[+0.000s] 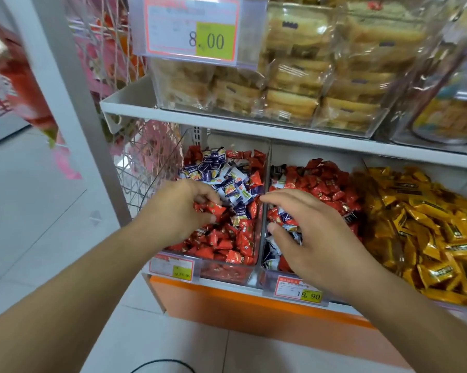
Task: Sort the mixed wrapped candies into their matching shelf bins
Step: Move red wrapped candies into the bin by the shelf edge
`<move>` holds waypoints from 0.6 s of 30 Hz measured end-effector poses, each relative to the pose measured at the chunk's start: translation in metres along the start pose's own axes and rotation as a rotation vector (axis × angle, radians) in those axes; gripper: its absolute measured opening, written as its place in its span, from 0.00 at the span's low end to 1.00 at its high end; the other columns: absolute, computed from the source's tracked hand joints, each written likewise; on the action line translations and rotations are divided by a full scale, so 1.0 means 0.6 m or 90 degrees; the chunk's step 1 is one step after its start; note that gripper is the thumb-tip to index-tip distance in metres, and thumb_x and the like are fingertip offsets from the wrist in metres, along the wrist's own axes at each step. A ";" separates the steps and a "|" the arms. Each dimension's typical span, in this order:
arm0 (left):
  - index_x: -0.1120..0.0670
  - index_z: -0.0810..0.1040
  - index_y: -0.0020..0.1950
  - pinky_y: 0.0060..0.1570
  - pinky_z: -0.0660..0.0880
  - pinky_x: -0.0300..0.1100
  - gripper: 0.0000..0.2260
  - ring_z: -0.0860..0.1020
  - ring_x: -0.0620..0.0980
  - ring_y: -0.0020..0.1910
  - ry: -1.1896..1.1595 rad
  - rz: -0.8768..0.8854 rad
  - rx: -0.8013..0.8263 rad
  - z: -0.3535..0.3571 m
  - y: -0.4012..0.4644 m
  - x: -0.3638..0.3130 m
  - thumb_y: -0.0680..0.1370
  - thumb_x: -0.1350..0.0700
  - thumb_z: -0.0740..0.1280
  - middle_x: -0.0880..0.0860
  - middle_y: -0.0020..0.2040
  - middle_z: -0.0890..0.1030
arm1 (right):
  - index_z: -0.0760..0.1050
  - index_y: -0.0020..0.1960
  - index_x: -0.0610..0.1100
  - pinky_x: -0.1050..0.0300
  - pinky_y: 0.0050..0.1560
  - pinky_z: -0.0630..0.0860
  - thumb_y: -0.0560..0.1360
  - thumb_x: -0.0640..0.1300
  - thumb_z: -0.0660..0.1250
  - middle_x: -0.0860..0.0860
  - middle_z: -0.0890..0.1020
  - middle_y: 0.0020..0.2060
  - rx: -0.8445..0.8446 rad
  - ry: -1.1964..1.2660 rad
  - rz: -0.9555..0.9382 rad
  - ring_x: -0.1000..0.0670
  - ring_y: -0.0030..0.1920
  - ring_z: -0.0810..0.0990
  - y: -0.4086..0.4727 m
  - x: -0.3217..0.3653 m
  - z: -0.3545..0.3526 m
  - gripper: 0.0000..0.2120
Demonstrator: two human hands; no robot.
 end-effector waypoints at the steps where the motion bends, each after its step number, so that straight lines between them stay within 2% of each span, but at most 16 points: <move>1: 0.38 0.84 0.49 0.40 0.73 0.32 0.12 0.80 0.41 0.47 -0.005 -0.006 -0.014 -0.008 -0.002 0.002 0.72 0.53 0.80 0.40 0.49 0.79 | 0.69 0.76 0.58 0.77 0.69 0.50 0.84 0.50 0.64 0.65 0.69 0.73 -0.001 0.002 0.005 0.65 0.74 0.61 0.000 0.001 0.000 0.21; 3: 0.36 0.81 0.48 0.36 0.72 0.30 0.12 0.81 0.42 0.45 0.000 -0.008 -0.027 -0.015 -0.006 0.004 0.74 0.52 0.78 0.39 0.49 0.78 | 0.68 0.77 0.58 0.77 0.69 0.49 0.84 0.50 0.64 0.65 0.69 0.73 -0.002 0.004 0.011 0.65 0.74 0.60 0.001 0.003 0.000 0.21; 6: 0.37 0.81 0.55 0.32 0.72 0.29 0.10 0.82 0.45 0.43 -0.013 -0.003 -0.021 -0.014 -0.005 0.008 0.78 0.52 0.74 0.43 0.52 0.80 | 0.68 0.77 0.57 0.75 0.70 0.50 0.84 0.50 0.64 0.65 0.69 0.73 -0.001 -0.001 0.009 0.64 0.75 0.61 0.000 0.007 0.002 0.22; 7: 0.38 0.82 0.56 0.35 0.75 0.31 0.10 0.83 0.48 0.42 -0.055 -0.003 -0.008 -0.011 -0.005 0.010 0.79 0.52 0.73 0.45 0.52 0.81 | 0.68 0.77 0.57 0.76 0.69 0.50 0.84 0.50 0.64 0.65 0.69 0.73 -0.001 -0.002 0.009 0.64 0.74 0.61 -0.001 0.009 0.002 0.22; 9: 0.39 0.82 0.56 0.49 0.82 0.45 0.10 0.85 0.51 0.44 -0.209 -0.008 0.037 -0.006 -0.003 0.012 0.80 0.54 0.71 0.54 0.51 0.82 | 0.68 0.76 0.57 0.77 0.69 0.50 0.84 0.50 0.64 0.65 0.69 0.73 0.002 -0.001 0.009 0.64 0.74 0.61 -0.002 0.010 0.003 0.22; 10: 0.39 0.82 0.57 0.56 0.82 0.51 0.10 0.86 0.50 0.47 -0.273 -0.015 0.057 -0.005 -0.004 0.010 0.81 0.54 0.70 0.54 0.52 0.83 | 0.68 0.77 0.57 0.77 0.68 0.50 0.84 0.50 0.64 0.65 0.69 0.73 0.005 -0.002 0.009 0.64 0.74 0.61 -0.003 0.011 0.003 0.22; 12: 0.39 0.82 0.61 0.63 0.79 0.51 0.10 0.84 0.44 0.55 -0.322 -0.017 0.086 -0.006 -0.010 0.001 0.82 0.52 0.69 0.47 0.59 0.84 | 0.68 0.77 0.57 0.79 0.67 0.48 0.84 0.51 0.63 0.65 0.68 0.73 0.012 -0.009 0.010 0.64 0.74 0.61 -0.002 0.012 0.001 0.22; 15: 0.38 0.78 0.67 0.71 0.71 0.49 0.14 0.78 0.38 0.63 -0.259 -0.001 0.094 -0.016 -0.021 -0.005 0.82 0.48 0.67 0.37 0.61 0.82 | 0.67 0.77 0.56 0.80 0.65 0.47 0.84 0.51 0.63 0.64 0.68 0.73 0.016 -0.015 0.015 0.63 0.74 0.61 0.002 0.015 -0.001 0.22; 18: 0.37 0.74 0.71 0.72 0.69 0.46 0.16 0.75 0.40 0.67 -0.103 0.036 0.070 -0.037 -0.044 -0.009 0.84 0.47 0.64 0.36 0.68 0.76 | 0.67 0.78 0.55 0.74 0.69 0.51 0.84 0.51 0.64 0.63 0.69 0.73 0.009 -0.027 0.017 0.61 0.74 0.62 0.011 0.018 0.002 0.23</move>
Point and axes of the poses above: each hand's wrist, its own y-axis towards the middle knuckle, its own z-axis out of the palm, x = y × z, the point moved 1 cm from there along y, towards the middle knuckle
